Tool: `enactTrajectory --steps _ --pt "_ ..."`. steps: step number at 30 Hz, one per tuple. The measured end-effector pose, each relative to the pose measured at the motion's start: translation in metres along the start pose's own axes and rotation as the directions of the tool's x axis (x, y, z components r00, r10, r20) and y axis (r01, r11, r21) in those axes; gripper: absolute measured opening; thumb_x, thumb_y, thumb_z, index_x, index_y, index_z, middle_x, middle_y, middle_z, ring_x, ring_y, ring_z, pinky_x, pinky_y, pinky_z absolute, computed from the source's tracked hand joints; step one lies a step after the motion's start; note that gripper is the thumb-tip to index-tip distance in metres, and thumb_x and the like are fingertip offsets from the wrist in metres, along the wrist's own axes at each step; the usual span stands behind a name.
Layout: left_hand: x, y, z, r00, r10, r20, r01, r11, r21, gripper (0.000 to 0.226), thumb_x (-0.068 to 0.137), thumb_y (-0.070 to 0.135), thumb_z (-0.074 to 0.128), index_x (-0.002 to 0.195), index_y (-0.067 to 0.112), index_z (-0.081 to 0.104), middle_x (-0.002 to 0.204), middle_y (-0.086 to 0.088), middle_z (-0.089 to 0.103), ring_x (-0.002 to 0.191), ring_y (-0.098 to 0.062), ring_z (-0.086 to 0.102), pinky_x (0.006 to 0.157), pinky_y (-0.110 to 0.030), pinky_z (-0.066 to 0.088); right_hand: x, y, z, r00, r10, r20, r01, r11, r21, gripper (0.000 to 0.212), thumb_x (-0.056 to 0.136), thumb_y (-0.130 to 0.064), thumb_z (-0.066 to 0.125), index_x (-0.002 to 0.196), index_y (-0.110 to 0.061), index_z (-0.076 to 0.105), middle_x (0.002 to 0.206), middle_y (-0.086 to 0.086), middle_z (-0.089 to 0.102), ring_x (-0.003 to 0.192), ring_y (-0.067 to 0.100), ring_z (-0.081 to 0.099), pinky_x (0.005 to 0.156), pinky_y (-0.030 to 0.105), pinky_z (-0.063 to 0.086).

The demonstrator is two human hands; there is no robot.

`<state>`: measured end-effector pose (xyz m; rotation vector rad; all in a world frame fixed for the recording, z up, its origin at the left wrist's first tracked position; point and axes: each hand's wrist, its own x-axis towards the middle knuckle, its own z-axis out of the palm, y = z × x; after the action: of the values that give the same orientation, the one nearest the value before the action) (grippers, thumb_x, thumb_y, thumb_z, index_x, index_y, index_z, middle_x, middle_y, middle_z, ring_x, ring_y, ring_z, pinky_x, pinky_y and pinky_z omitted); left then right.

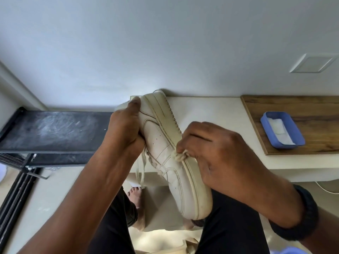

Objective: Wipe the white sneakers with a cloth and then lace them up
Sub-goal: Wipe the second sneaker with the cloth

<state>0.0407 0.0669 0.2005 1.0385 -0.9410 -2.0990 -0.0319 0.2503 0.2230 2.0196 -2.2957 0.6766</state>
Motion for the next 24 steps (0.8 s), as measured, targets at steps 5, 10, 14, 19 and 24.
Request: enactTrajectory --steps 5,10,14,19,24 --pt "0.013 -0.007 -0.002 0.998 -0.057 -0.035 0.056 0.998 -0.034 0.018 0.105 0.018 0.054 0.094 0.007 0.064 0.071 -0.004 0.077 0.067 -0.015 0.075 0.065 -0.033 0.064 0.010 0.013 0.006 0.999 0.044 0.010 -0.045 0.998 0.054 0.034 0.077 0.013 0.071 0.096 -0.015 0.075 0.096 -0.005 0.065 0.079 0.012 0.062 0.065 0.033 0.058" --pt "0.026 -0.009 -0.008 0.995 -0.045 -0.090 0.042 0.998 -0.035 0.012 0.102 0.015 0.058 0.099 0.006 0.065 0.078 -0.006 0.077 0.066 -0.015 0.075 0.057 -0.031 0.062 -0.002 0.006 0.010 0.998 -0.035 0.057 0.032 0.998 0.055 0.033 0.072 0.008 0.079 0.096 -0.014 0.075 0.096 -0.001 0.067 0.085 0.016 0.064 0.066 0.037 0.060" --pt "0.032 -0.010 -0.014 0.993 -0.061 -0.100 0.057 0.998 -0.039 0.016 0.104 0.015 0.054 0.095 0.006 0.065 0.079 -0.007 0.074 0.061 -0.015 0.074 0.054 -0.030 0.061 -0.021 0.000 0.010 0.994 -0.057 0.095 0.057 0.998 0.000 0.033 0.071 0.003 0.081 0.098 -0.014 0.072 0.098 0.000 0.065 0.086 0.017 0.061 0.064 0.035 0.059" --pt "0.032 -0.012 -0.018 0.989 -0.093 -0.116 0.086 0.994 -0.062 0.018 0.104 0.015 0.053 0.093 0.006 0.064 0.070 -0.006 0.075 0.060 -0.016 0.074 0.053 -0.032 0.061 -0.019 0.004 0.008 0.998 -0.045 0.036 0.046 0.999 -0.023 0.038 0.069 0.010 0.077 0.098 -0.015 0.073 0.098 -0.001 0.065 0.086 0.016 0.061 0.062 0.035 0.059" --pt "0.030 -0.011 -0.019 0.989 -0.109 -0.103 0.103 0.993 -0.061 0.017 0.104 0.017 0.054 0.103 0.005 0.066 0.086 -0.009 0.075 0.064 -0.017 0.075 0.056 -0.032 0.062 0.000 0.006 0.008 0.999 -0.037 0.017 0.037 0.999 -0.027 0.034 0.074 0.012 0.072 0.097 -0.014 0.074 0.096 -0.001 0.066 0.085 0.017 0.062 0.060 0.038 0.058"
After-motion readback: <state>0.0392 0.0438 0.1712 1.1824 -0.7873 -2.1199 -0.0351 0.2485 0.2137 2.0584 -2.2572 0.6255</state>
